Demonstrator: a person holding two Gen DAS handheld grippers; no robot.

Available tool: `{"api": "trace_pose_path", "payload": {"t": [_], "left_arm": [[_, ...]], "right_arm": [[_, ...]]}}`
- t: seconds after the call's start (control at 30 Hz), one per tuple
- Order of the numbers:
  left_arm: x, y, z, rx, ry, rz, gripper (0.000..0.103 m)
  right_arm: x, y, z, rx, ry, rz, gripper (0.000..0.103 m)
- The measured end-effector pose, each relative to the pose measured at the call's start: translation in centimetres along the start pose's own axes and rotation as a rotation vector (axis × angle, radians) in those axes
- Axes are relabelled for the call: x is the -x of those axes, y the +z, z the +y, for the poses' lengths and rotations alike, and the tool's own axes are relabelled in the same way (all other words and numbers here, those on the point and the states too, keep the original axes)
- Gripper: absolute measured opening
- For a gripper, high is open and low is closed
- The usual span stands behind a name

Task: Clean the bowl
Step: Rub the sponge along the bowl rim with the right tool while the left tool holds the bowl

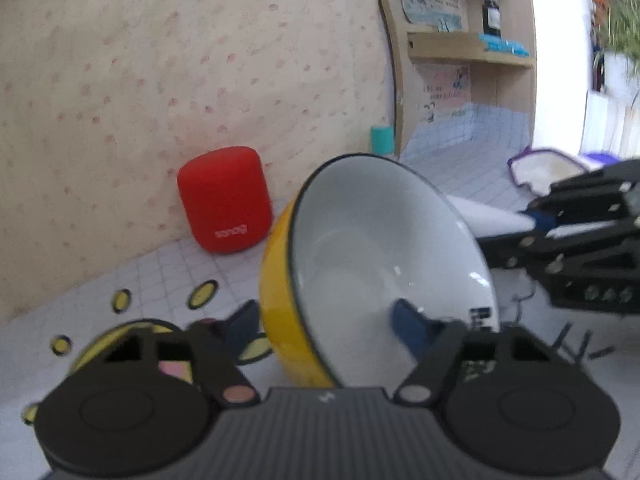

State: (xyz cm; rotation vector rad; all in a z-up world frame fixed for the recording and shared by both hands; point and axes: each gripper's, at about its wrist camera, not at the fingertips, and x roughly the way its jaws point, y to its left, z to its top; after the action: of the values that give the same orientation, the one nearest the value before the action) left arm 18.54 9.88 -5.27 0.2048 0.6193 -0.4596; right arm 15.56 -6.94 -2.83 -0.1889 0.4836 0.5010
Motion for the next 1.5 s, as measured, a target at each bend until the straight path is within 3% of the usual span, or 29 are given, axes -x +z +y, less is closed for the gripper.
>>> {"api": "trace_pose_path", "payload": {"t": [0.4, 0.67, 1.07, 1.23, 1.4, 1.5], "left_arm": [[0.0, 0.0, 0.6, 0.061, -0.008, -0.015, 0.043], [0.3, -0.1, 0.2, 0.002, 0.007, -0.016, 0.045], [0.5, -0.1, 0.4, -0.013, -0.009, -0.004, 0.047], [0.4, -0.1, 0.4, -0.010, 0.006, -0.005, 0.058], [0.3, 0.0, 0.1, -0.023, 0.017, -0.009, 0.054], [0.1, 0.4, -0.1, -0.015, 0.032, 0.007, 0.053]], "right_arm": [[-0.2, 0.1, -0.3, 0.020, 0.001, -0.022, 0.017], [0.6, 0.5, -0.7, 0.038, 0.021, -0.087, 0.017], [-1.2, 2.3, -2.2, 0.155, 0.178, -0.125, 0.017], [-2.0, 3.2, -2.5, 0.235, 0.264, -0.185, 0.017], [-3.0, 2.7, -3.6, 0.230, 0.348, -0.245, 0.017], [-3.1, 2.4, -3.4, 0.279, 0.328, -0.238, 0.017]]}}
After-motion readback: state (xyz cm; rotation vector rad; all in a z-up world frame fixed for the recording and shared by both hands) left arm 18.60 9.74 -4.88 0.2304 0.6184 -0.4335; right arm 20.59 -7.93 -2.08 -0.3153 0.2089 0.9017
